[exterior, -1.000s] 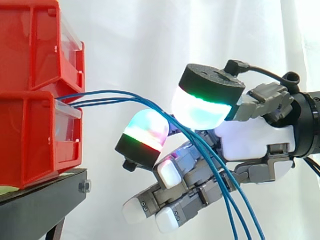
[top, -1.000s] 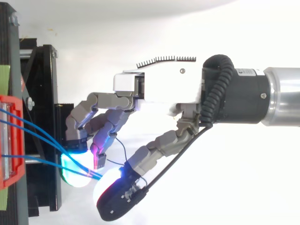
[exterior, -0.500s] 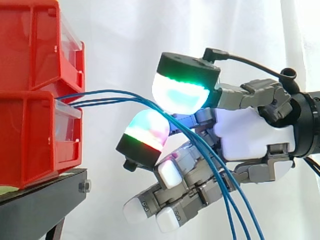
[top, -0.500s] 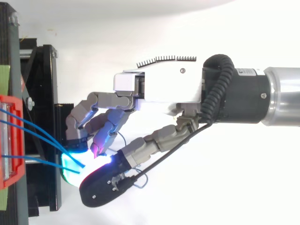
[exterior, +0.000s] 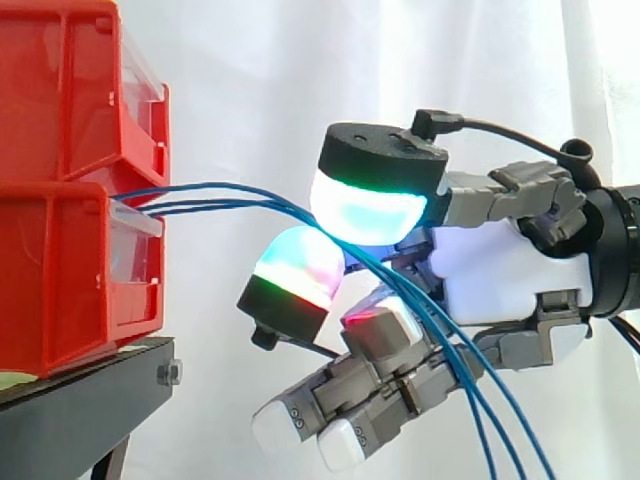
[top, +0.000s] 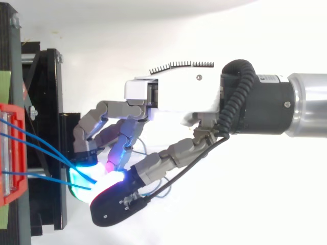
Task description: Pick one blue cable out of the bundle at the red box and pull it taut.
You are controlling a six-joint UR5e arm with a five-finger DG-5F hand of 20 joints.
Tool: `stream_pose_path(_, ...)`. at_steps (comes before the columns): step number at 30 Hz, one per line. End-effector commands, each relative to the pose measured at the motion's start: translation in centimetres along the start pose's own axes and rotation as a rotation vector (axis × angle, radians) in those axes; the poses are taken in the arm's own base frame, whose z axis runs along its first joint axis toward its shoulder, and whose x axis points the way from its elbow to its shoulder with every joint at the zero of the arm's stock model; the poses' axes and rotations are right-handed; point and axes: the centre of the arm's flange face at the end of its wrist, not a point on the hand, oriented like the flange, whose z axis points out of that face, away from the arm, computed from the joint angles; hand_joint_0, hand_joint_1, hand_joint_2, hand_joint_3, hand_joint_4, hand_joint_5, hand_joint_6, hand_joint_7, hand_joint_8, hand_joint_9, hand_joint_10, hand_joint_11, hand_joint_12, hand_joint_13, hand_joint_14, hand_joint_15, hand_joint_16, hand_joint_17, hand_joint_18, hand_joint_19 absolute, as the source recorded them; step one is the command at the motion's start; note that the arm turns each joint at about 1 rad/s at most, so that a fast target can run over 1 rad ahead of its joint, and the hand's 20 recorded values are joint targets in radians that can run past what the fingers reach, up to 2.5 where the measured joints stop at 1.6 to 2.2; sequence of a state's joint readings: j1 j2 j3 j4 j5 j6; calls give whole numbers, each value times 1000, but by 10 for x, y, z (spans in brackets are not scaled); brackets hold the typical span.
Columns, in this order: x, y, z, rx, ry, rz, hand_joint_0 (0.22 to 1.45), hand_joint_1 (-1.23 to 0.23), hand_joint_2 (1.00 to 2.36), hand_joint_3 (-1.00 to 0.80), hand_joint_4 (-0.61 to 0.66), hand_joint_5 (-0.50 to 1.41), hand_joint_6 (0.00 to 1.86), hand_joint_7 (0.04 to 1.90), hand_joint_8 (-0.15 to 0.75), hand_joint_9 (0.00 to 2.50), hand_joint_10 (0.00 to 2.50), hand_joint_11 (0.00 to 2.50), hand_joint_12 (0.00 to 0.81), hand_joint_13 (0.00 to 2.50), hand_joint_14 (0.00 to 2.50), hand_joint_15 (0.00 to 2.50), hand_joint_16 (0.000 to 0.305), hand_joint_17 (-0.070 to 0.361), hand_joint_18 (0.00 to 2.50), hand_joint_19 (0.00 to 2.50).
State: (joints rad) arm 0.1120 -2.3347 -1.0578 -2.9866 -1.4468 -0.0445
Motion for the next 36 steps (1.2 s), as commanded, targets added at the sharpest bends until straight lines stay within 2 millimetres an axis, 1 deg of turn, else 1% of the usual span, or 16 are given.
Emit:
stream_pose_path(1,0,-1,-1,10,3,0,677,-921,1016,-274,86,-128,896,966,422,1162,9,981,399,596,7,175,52,118,602,262)
stream_pose_path(2,0,-1,-2,16,3,1,697,-935,1015,-327,79,-131,895,957,422,1161,10,1004,397,599,5,180,52,118,604,255)
stream_pose_path(3,0,-2,-2,20,4,1,699,-937,1013,-335,77,-131,895,957,417,1158,9,1014,396,600,6,180,52,118,605,247)
stream_pose_path(4,0,-2,-2,20,5,1,718,-952,1009,-399,77,-132,894,937,416,1159,9,1034,396,603,5,177,52,118,605,247)
stream_pose_path(8,0,-2,-2,25,4,0,749,-969,1000,-500,54,-135,893,918,406,1156,12,1050,393,608,6,183,52,117,610,231)
stream_pose_path(11,0,-3,-3,25,1,0,757,-982,1000,-500,26,-140,898,879,396,1142,10,1040,389,601,6,174,52,116,612,222)
stream_pose_path(13,0,-3,-3,25,1,0,741,-990,1000,-500,42,-142,902,857,392,1135,8,1036,388,600,5,174,51,116,613,221)
stream_pose_path(14,0,-3,-3,25,1,0,683,-981,1000,-500,100,-142,903,849,393,1132,9,1030,388,600,6,183,51,115,610,235)
stream_pose_path(15,0,-2,-2,24,1,0,660,-977,1000,-500,120,-140,903,850,393,1131,9,1031,387,597,7,177,51,115,608,241)
stream_pose_path(17,0,-2,-2,23,2,2,573,-948,1000,-500,135,-137,902,854,399,1140,8,1019,395,601,5,189,52,117,611,258)
stream_pose_path(20,0,-2,-2,22,1,0,500,-888,1000,-500,139,-132,901,829,426,1153,6,997,415,604,5,194,56,127,622,274)
stream_pose_path(22,0,-1,-2,19,2,1,497,-875,1000,-500,134,-131,898,834,429,1151,7,989,416,603,6,197,57,128,622,275)
stream_pose_path(24,0,-2,-2,20,1,1,500,-819,1000,-500,136,-131,897,834,426,1150,7,978,416,601,6,194,57,128,617,277)
stream_pose_path(29,0,-2,-2,22,1,0,549,-771,1000,-500,114,-130,888,854,413,1138,9,954,403,586,6,202,54,121,586,310)
stream_pose_path(31,0,-3,-3,25,1,0,560,-781,1001,-487,113,-130,887,860,413,1135,11,950,402,584,6,202,53,120,581,309)
stream_pose_path(36,0,-3,-2,23,2,2,583,-797,1010,-375,109,-131,885,868,411,1129,9,950,397,581,6,204,53,119,572,321)
